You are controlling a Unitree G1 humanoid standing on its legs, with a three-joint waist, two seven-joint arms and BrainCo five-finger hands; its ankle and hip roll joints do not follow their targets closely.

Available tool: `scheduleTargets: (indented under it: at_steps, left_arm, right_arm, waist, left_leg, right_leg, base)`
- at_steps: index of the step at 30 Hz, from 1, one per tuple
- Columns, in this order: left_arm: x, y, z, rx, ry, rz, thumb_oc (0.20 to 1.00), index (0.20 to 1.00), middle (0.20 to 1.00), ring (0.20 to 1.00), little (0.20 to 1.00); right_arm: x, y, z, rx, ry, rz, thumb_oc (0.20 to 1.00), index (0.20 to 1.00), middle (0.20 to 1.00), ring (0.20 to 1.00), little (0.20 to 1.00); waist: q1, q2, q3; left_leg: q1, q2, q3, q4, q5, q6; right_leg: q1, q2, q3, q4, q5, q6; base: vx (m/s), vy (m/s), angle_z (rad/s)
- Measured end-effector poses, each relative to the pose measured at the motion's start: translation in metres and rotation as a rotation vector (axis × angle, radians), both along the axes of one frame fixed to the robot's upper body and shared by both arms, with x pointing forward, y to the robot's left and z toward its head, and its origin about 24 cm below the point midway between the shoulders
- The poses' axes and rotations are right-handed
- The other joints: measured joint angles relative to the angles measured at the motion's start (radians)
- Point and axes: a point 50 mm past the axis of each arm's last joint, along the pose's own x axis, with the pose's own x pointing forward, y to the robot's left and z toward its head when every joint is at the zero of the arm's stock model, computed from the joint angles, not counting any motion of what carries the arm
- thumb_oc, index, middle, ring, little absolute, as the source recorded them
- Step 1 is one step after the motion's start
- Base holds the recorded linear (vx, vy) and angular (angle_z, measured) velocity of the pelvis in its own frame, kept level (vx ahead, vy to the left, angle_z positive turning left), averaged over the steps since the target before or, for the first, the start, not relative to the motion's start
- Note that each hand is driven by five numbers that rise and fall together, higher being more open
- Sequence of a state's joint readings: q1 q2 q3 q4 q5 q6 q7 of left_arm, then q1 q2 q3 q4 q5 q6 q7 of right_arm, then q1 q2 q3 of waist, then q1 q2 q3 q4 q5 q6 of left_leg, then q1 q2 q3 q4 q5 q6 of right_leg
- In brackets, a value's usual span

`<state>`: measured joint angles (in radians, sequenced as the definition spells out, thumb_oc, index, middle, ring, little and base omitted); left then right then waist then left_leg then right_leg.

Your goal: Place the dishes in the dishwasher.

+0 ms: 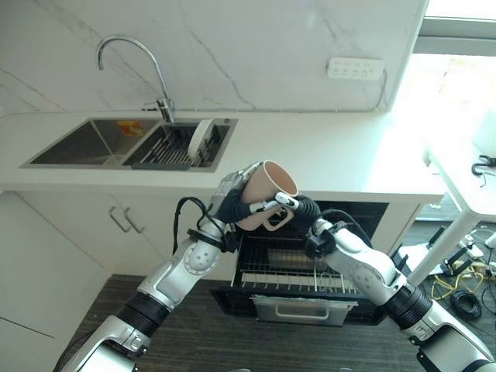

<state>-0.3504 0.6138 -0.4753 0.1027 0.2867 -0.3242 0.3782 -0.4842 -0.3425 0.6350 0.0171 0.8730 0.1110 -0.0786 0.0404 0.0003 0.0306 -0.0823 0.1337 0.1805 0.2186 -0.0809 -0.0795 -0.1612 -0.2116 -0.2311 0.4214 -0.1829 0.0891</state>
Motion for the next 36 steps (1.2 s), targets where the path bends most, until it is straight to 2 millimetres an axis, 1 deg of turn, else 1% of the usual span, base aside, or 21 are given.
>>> scheduleTargets:
  at_steps: [8,13,18,24,25,29,32,36]
  left_arm:
    - [0.001,-0.001,0.002,0.000,-0.005,-0.001,0.200,0.200,0.200,0.200,0.200]
    - [0.001,-0.001,0.002,0.001,-0.008,-0.002,0.200,0.200,0.200,0.200,0.200]
    - [0.001,-0.003,0.001,0.008,-0.001,-0.006,0.200,0.200,0.200,0.200,0.200]
    - [0.000,-0.006,-0.004,0.046,0.005,-0.009,0.200,0.200,0.200,0.200,0.200]
    - [0.000,-0.006,-0.004,0.058,0.002,-0.008,1.000,1.000,1.000,1.000,1.000]
    - [-0.001,-0.010,-0.008,0.073,0.016,-0.016,1.000,1.000,1.000,1.000,1.000]
    - [-0.002,-0.016,-0.012,0.103,0.027,-0.028,1.000,1.000,1.000,1.000,1.000]
    - [0.000,-0.021,-0.013,0.143,0.034,-0.029,1.000,1.000,1.000,1.000,1.000]
  right_arm:
    - [0.000,0.000,0.001,0.008,-0.004,-0.017,0.200,0.200,0.200,0.200,0.200]
    - [0.000,0.000,0.000,0.046,0.025,-0.018,0.200,0.200,0.200,0.200,0.200]
    - [-0.003,0.000,-0.005,0.115,0.090,-0.017,0.200,0.200,0.200,0.200,0.200]
    - [-0.008,-0.001,-0.017,0.243,0.219,-0.026,0.200,0.200,0.200,0.200,0.200]
    - [-0.009,-0.001,-0.020,0.284,0.252,-0.031,0.200,0.200,0.200,0.200,0.200]
    - [-0.015,-0.001,-0.030,0.391,0.346,-0.056,0.200,0.200,0.200,0.200,0.200]
    - [-0.021,-0.003,-0.042,0.517,0.457,-0.100,0.200,0.200,0.200,0.200,0.200]
    - [-0.022,-0.002,-0.050,0.623,0.551,-0.135,0.200,0.200,0.200,0.200,0.200]
  waist:
    - [0.001,0.001,0.000]
    - [0.002,0.005,0.001]
    - [0.003,0.009,0.001]
    - [0.003,0.012,0.002]
    - [0.004,0.013,0.003]
    - [0.006,0.020,0.004]
    - [0.006,0.026,0.005]
    - [0.001,0.028,0.006]
  left_leg:
    - [0.000,-0.001,0.003,0.000,0.000,0.000]
    - [0.000,-0.001,0.003,0.000,0.000,0.000]
    - [0.000,-0.001,0.002,0.000,0.000,0.000]
    - [0.000,-0.001,0.002,-0.004,0.000,0.000]
    - [0.000,-0.001,0.002,-0.004,0.000,0.000]
    - [-0.001,-0.001,0.002,-0.004,0.000,0.000]
    - [-0.001,0.000,0.000,-0.004,0.000,0.000]
    - [-0.003,0.000,0.001,-0.005,0.000,0.000]
  right_leg:
    - [-0.003,0.000,0.003,0.000,0.000,0.000]
    - [-0.003,0.000,0.003,0.000,0.000,0.000]
    - [-0.003,0.000,0.002,0.000,0.000,0.000]
    - [-0.003,0.000,0.002,0.000,0.000,0.000]
    - [-0.003,0.000,0.002,0.000,0.000,0.000]
    - [-0.003,0.000,0.002,0.000,0.000,0.000]
    - [-0.003,0.000,0.000,0.000,-0.001,0.001]
    - [-0.005,0.000,0.001,0.001,-0.001,0.001]
  base:
    - [0.00,0.000,0.00]
    - [0.00,0.000,0.00]
    - [0.00,0.000,0.00]
    - [0.00,0.000,0.00]
    - [0.00,0.000,0.00]
    - [0.00,0.000,0.00]
    - [0.00,0.000,0.00]
    - [0.00,0.000,0.00]
